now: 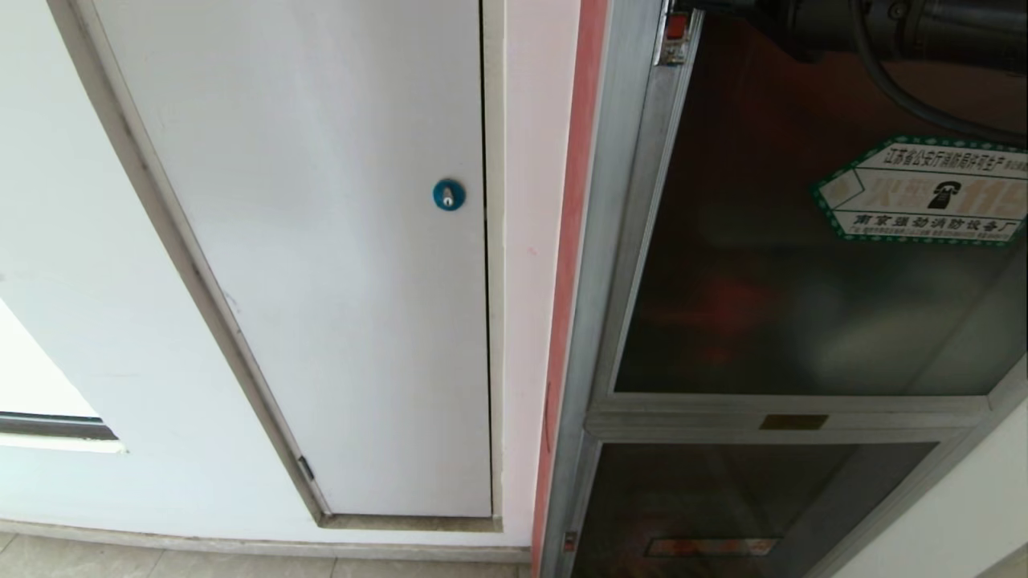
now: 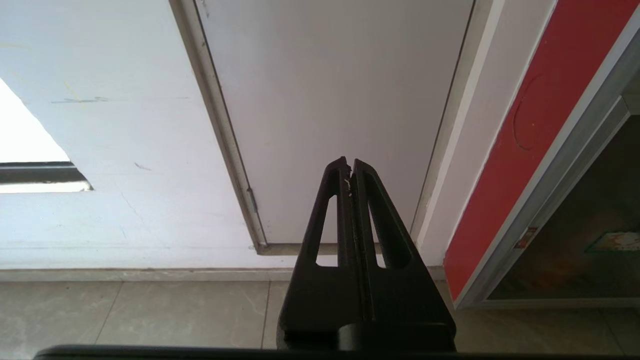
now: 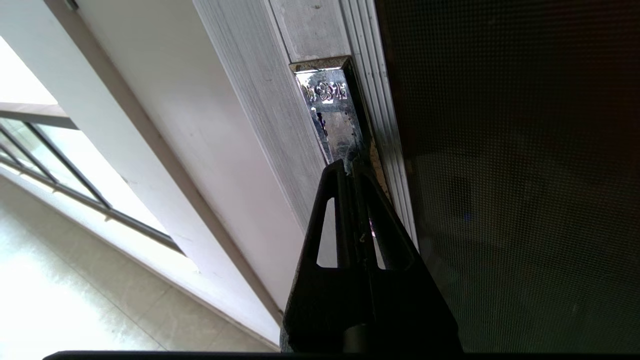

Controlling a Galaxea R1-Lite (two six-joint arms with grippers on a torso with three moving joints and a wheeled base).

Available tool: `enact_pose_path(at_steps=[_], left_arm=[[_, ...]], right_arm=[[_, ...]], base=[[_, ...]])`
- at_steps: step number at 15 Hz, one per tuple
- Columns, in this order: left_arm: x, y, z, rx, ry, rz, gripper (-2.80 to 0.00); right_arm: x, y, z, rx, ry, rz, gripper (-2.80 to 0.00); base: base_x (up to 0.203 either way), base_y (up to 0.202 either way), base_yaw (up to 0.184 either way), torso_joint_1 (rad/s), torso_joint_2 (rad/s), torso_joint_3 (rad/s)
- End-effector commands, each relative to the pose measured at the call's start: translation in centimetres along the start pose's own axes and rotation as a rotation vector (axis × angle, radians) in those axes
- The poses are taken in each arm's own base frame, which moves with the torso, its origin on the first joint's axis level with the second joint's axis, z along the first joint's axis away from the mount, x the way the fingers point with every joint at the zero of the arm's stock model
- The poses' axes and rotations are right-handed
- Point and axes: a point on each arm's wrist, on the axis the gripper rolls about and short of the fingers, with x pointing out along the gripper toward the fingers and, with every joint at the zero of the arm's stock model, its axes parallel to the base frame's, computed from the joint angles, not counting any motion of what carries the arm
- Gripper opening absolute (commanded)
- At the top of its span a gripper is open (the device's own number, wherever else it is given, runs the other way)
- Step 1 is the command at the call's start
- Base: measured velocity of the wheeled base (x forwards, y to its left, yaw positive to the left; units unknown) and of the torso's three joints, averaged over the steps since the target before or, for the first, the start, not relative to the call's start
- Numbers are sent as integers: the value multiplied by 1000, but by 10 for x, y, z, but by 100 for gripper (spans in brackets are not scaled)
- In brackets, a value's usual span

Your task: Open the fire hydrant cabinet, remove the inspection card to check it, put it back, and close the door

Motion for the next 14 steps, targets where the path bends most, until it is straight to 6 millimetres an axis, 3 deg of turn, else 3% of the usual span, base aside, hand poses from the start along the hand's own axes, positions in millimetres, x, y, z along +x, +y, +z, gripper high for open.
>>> enact_pose_path(at_steps=[1,14], left_arm=[[0,0,0,0,2,-1,-280],[0,0,0,0,1,1,-280]], right_arm=[[5,-2,-4,2,11,-4,-280],[0,-1,1,1,-7,-2,-280]], base=[[0,0,0,0,0,0],[0,0,0,0,0,0]])
